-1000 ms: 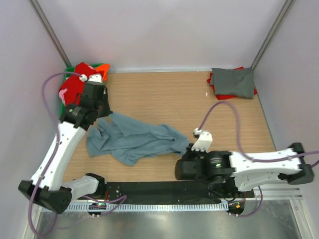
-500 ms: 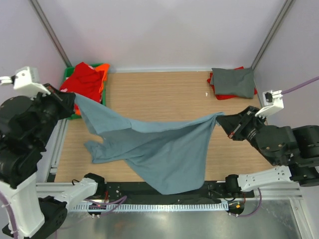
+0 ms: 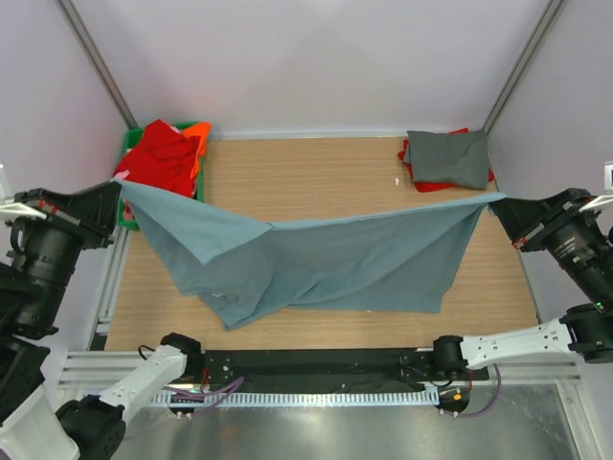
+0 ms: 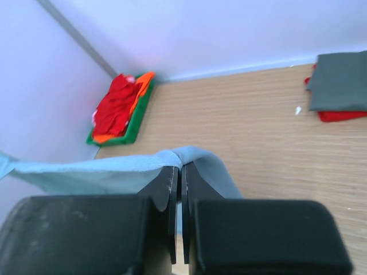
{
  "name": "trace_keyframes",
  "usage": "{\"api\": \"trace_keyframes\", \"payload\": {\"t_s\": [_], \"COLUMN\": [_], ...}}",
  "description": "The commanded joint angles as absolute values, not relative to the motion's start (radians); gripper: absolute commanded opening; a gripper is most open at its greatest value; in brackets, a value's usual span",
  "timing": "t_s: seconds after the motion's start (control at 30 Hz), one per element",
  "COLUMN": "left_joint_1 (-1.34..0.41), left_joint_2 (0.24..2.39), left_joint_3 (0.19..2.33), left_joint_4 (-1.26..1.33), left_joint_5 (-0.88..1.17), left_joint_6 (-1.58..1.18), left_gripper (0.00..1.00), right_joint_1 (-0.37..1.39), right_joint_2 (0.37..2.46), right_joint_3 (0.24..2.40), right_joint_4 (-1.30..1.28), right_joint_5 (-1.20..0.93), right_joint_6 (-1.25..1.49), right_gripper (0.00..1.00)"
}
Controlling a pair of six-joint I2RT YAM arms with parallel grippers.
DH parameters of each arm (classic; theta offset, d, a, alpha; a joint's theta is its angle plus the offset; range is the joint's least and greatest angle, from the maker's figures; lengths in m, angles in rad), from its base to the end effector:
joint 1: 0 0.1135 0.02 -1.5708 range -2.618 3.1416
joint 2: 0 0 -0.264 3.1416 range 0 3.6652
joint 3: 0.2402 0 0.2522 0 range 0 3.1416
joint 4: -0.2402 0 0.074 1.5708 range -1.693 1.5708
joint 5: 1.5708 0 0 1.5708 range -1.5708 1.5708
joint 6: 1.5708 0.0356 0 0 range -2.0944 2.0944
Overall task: Fold and stack the t-shirts
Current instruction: Flatten the tshirt out
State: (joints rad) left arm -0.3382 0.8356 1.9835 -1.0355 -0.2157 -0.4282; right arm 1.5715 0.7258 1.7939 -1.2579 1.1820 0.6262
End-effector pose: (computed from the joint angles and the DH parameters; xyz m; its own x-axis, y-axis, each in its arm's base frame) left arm -0.0005 0.0082 0.5695 0.0450 -0.4458 -0.8940 0.1563 0.8870 -0.4344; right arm 0.0330 -0.0261 0.5158 -0.2224 0.3796 -0.8980 -0.3077 0.8467 0.4341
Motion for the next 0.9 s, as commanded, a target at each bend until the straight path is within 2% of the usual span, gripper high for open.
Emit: {"api": "trace_keyframes", "payload": {"t_s": [0.0, 0.13, 0.2, 0.23, 0.27, 0.33, 0.4, 0.43, 0.47, 0.5, 0.57, 0.6, 0.63, 0.67, 0.73, 0.8, 0.87], "left_joint_1": [-0.334, -0.334, -0.334, -0.334, -0.334, -0.334, -0.334, -0.334, -0.334, -0.334, -0.334, -0.334, -0.334, -0.334, -0.334, -0.334, -0.334], "left_joint_2": [0.961, 0.993, 0.991, 0.996, 1.0, 0.999, 0.98, 0.97, 0.969, 0.976, 1.002, 1.006, 1.008, 1.005, 0.994, 1.003, 1.018], "left_joint_3": [2.008, 1.978, 1.968, 1.985, 2.0, 2.04, 2.045, 2.055, 2.069, 2.107, 2.138, 2.144, 2.138, 2.129, 2.103, 2.109, 2.132], "left_joint_4": [-0.96, -0.873, -0.792, -0.778, -0.761, -0.724, -0.686, -0.672, -0.679, -0.695, -0.758, -0.774, -0.793, -0.798, -0.814, -0.842, -0.9], "left_joint_5": [-0.206, -0.189, -0.14, -0.124, -0.08, -0.034, -0.011, -0.021, -0.032, -0.057, -0.081, -0.107, -0.118, -0.138, -0.179, -0.201, -0.196], "left_joint_6": [-0.374, -0.354, -0.345, -0.338, -0.324, -0.318, -0.339, -0.347, -0.344, -0.341, -0.328, -0.327, -0.327, -0.33, -0.339, -0.339, -0.333], "left_gripper": [0.0, 0.0, 0.0, 0.0, 0.0, 0.0, 0.0, 0.0, 0.0, 0.0, 0.0, 0.0, 0.0, 0.0, 0.0, 0.0, 0.0], "right_joint_1": [1.572, 1.578, 1.578, 1.578, 1.578, 1.578, 1.578, 1.578, 1.578, 1.577, 1.574, 1.565, 1.549, 1.531, 1.426, 1.361, 1.365], "right_joint_2": [0.77, 0.879, 0.942, 0.945, 0.918, 0.878, 0.885, 0.911, 1.021, 1.096, 1.29, 1.348, 1.418, 1.543, 1.49, 1.451, 1.366], "right_joint_3": [1.822, 1.776, 1.735, 1.712, 1.68, 1.617, 1.749, 1.811, 1.894, 2.049, 2.072, 2.045, 2.107, 2.205, 2.214, 2.239, 2.224], "right_joint_4": [-1.233, -1.158, -1.035, -0.786, -0.623, -0.289, -0.281, -0.279, -0.314, -0.316, 0.181, 0.509, 0.96, 1.061, 0.729, 0.461, 0.422], "right_joint_5": [1.397, 1.563, 1.635, 1.609, 1.469, 1.358, 1.241, 1.25, 1.261, 1.384, 1.523, 1.519, 1.513, 1.505, 1.538, 1.563, 1.589], "right_joint_6": [0.551, 0.369, 0.183, 0.057, -0.232, -0.356, -0.327, -0.35, -0.373, -0.549, -0.991, -1.594, -1.782, -1.922, -1.553, -1.32, -1.194], "right_gripper": [0.01, 0.01, 0.01, 0.01, 0.01, 0.01, 0.01, 0.01, 0.01, 0.01, 0.01, 0.01, 0.01, 0.01, 0.01, 0.01, 0.01]}}
